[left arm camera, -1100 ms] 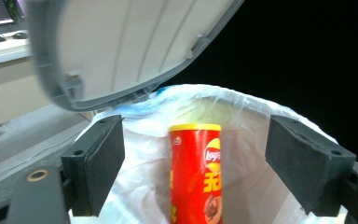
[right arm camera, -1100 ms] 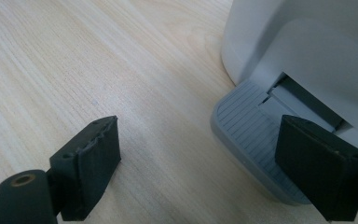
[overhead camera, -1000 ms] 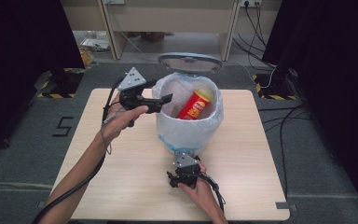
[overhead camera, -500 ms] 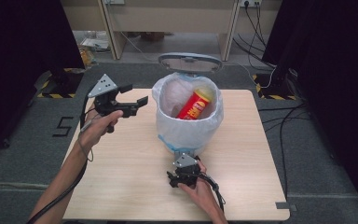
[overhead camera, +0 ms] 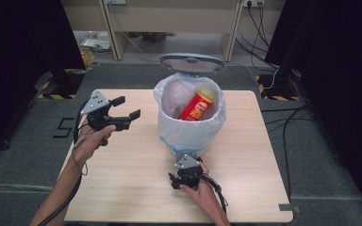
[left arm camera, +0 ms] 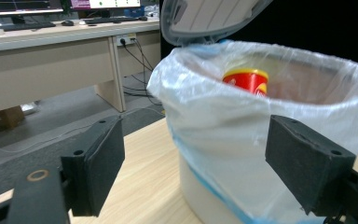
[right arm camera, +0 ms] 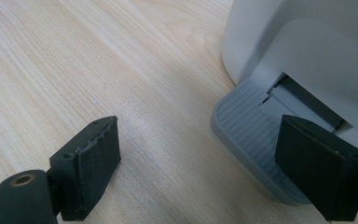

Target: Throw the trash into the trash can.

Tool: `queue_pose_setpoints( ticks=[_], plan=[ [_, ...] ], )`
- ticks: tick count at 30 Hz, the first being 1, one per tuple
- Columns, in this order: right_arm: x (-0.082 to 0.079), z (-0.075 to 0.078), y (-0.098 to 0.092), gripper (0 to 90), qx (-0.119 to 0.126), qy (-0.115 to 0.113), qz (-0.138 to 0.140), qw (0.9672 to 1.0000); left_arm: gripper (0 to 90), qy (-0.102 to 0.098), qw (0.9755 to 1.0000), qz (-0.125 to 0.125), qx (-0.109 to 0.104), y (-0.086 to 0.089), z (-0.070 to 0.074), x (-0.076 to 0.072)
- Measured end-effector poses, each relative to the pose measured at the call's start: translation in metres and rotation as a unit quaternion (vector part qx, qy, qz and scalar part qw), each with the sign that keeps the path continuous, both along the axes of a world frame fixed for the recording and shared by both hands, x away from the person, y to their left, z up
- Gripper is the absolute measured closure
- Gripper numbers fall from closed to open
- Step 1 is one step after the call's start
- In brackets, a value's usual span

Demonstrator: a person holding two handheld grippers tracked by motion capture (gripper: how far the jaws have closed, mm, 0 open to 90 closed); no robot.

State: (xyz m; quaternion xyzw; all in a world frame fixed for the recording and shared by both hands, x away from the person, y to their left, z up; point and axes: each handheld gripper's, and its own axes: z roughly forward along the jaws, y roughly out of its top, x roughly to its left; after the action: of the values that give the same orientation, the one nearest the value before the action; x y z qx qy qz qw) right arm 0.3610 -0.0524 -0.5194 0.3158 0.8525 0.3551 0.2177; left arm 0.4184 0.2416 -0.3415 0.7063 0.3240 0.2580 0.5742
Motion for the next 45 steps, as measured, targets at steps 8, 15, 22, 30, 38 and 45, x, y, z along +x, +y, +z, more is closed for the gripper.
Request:
queue_pose_setpoints(
  ticks=[8, 15, 22, 30, 38, 45],
  plan=[
    [0.0, 0.0, 0.0, 14.4, 0.0, 0.001, -0.001, 1.0, 19.2, 0.012, 0.9998, 0.011, 0.012, 0.009, -0.028, -0.01],
    [0.0, 0.0, 0.0, 14.4, 0.0, 0.001, 0.0, 1.0, 19.2, 0.018, 0.9992, 0.028, 0.023, 0.018, -0.05, -0.017],
    [0.0, 0.0, 0.0, 14.3, 0.0, 0.001, 0.001, 1.0, 19.2, 0.034, 0.9984, 0.038, 0.024, 0.026, -0.073, -0.022],
    [0.0, 0.0, 0.0, 14.3, 0.0, 0.001, 0.001, 1.0, 19.2, 0.064, 0.9963, 0.044, 0.035, 0.029, -0.108, -0.023],
    [0.0, 0.0, 0.0, 14.3, 0.001, 0.001, 0.002, 1.0, 19.3, 0.091, 0.9935, 0.045, 0.051, 0.029, -0.132, -0.025],
    [0.0, 0.0, -0.001, 14.3, 0.001, 0.002, 0.003, 1.0, 19.2, 0.112, 0.9901, 0.045, 0.071, 0.026, -0.15, -0.024]
  ],
)
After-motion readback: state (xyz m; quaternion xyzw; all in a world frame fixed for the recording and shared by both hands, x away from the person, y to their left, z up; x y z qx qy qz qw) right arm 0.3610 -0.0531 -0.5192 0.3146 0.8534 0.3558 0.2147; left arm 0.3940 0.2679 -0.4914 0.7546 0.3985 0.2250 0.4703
